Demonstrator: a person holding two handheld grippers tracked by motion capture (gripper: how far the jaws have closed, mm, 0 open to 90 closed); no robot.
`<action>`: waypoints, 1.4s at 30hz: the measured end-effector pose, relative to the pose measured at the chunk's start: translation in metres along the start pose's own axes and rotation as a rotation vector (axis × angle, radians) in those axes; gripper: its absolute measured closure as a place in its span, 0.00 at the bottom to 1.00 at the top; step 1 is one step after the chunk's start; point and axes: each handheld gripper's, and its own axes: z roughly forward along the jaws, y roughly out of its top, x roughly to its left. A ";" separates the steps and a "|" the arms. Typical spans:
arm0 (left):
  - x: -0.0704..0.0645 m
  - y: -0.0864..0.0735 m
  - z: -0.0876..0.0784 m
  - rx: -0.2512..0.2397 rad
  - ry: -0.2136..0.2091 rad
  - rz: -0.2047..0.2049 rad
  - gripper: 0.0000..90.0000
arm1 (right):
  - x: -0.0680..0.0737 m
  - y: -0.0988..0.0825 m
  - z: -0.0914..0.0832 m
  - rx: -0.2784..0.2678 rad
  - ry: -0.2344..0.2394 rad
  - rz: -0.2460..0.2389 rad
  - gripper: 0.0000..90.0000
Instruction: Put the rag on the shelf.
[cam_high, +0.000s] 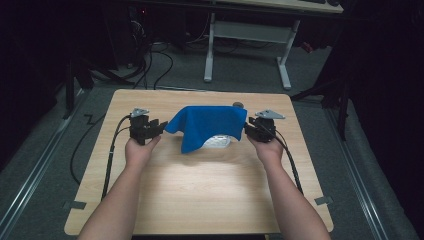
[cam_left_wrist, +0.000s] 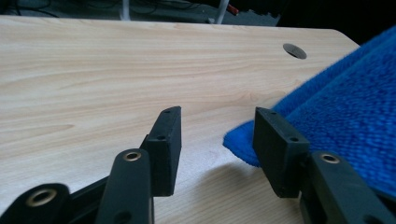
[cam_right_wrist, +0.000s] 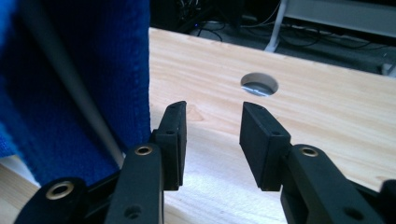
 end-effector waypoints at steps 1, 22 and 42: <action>0.000 0.001 -0.002 -0.001 0.005 0.005 0.58 | -0.001 0.001 -0.002 -0.006 -0.005 -0.001 0.68; -0.007 -0.001 -0.021 -0.008 0.038 0.079 0.53 | -0.011 0.000 -0.023 -0.036 -0.022 -0.023 0.59; -0.027 -0.050 -0.063 0.005 -0.033 0.112 0.51 | 0.015 -0.022 -0.076 -0.070 0.047 -0.099 0.45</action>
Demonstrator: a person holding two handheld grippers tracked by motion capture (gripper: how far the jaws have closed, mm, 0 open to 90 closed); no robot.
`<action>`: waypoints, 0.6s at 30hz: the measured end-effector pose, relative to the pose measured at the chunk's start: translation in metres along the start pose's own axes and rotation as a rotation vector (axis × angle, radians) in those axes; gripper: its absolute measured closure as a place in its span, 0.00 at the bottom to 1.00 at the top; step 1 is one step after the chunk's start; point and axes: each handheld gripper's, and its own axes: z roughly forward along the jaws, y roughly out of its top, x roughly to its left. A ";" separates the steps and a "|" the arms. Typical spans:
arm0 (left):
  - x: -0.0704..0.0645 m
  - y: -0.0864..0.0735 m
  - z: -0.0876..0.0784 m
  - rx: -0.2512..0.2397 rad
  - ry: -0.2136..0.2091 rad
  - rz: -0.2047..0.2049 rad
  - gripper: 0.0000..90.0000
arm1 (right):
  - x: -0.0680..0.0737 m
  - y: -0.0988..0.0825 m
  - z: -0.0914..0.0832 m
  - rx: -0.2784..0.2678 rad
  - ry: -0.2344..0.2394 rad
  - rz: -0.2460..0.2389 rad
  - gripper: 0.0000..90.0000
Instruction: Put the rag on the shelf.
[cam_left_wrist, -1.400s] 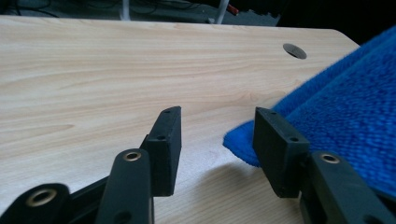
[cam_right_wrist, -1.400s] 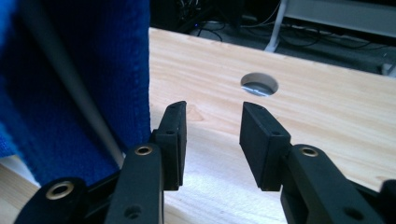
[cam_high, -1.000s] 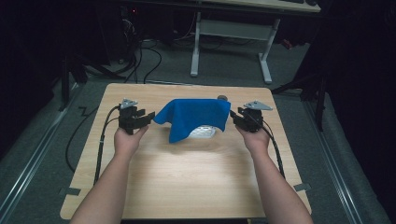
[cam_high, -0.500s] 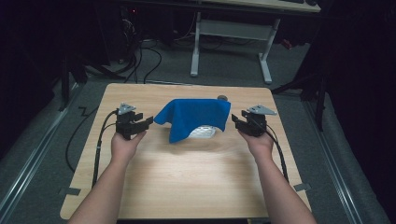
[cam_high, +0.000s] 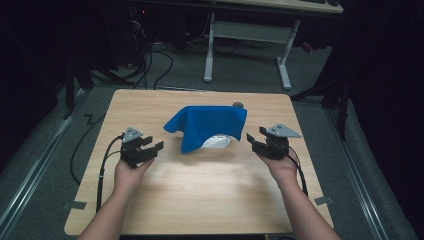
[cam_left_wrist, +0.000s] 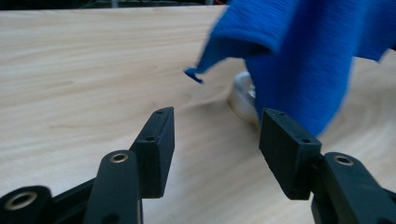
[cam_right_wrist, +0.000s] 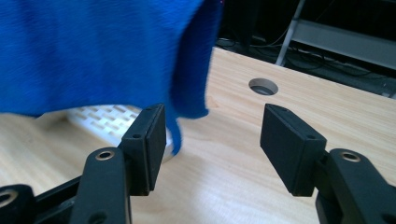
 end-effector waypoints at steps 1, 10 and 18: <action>-0.004 -0.003 -0.003 -0.006 -0.007 0.007 0.51 | 0.002 -0.001 -0.002 0.003 0.004 -0.007 0.45; -0.035 -0.037 -0.026 0.020 -0.073 0.031 0.50 | 0.042 -0.028 -0.026 0.032 0.055 -0.050 0.39; -0.072 -0.091 -0.043 0.101 -0.130 0.033 0.50 | 0.079 -0.077 -0.039 0.076 0.084 -0.027 0.39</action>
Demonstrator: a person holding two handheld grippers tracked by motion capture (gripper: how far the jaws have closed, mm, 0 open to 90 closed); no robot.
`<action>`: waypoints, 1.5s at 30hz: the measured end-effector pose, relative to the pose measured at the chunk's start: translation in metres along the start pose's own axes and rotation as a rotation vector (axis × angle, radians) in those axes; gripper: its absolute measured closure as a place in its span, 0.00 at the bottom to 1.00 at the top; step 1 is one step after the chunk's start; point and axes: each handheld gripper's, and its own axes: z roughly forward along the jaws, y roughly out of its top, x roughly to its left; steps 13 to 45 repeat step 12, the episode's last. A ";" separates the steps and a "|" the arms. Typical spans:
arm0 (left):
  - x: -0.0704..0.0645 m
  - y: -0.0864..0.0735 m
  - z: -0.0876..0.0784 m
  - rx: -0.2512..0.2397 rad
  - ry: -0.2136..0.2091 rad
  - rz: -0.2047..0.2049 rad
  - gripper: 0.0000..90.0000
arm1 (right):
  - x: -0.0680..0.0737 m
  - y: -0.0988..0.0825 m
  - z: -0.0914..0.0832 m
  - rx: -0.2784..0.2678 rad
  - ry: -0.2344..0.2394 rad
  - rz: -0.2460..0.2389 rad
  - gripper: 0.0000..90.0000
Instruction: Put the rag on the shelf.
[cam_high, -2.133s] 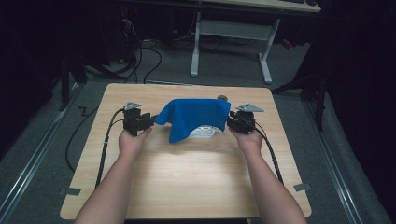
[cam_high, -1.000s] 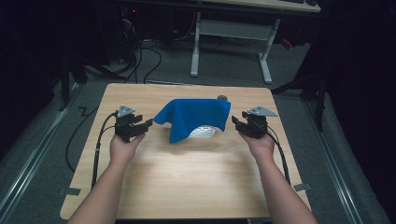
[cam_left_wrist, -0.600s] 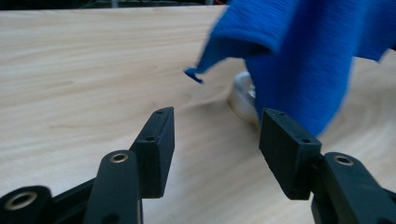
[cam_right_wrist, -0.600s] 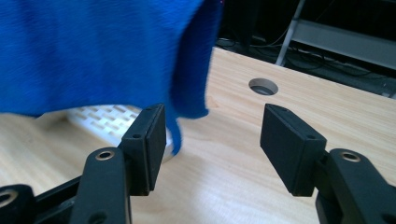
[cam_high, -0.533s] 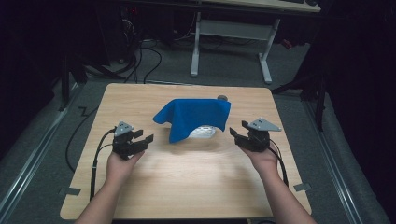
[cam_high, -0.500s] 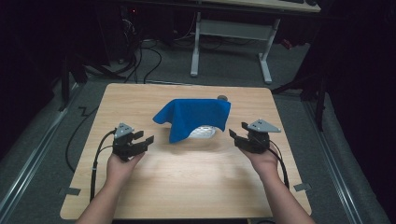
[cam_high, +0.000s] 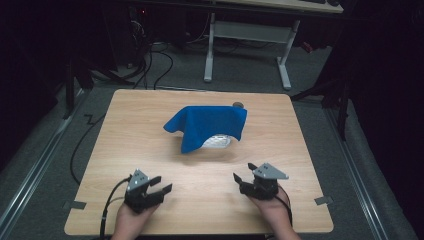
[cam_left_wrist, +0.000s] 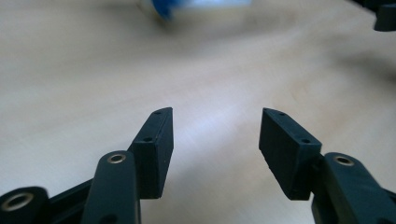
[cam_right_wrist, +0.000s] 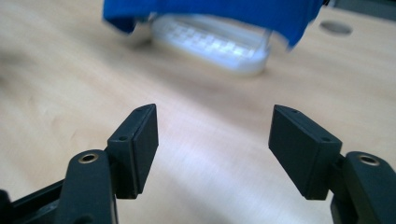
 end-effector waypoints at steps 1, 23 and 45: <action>-0.007 0.000 -0.001 0.001 -0.003 0.035 0.49 | 0.003 -0.006 -0.001 0.008 0.004 -0.007 0.39; -0.002 -0.001 0.006 0.018 0.034 0.054 0.48 | 0.004 -0.014 0.007 0.047 0.043 -0.045 0.38; -0.002 -0.001 0.006 0.018 0.034 0.054 0.48 | 0.004 -0.014 0.007 0.047 0.043 -0.045 0.38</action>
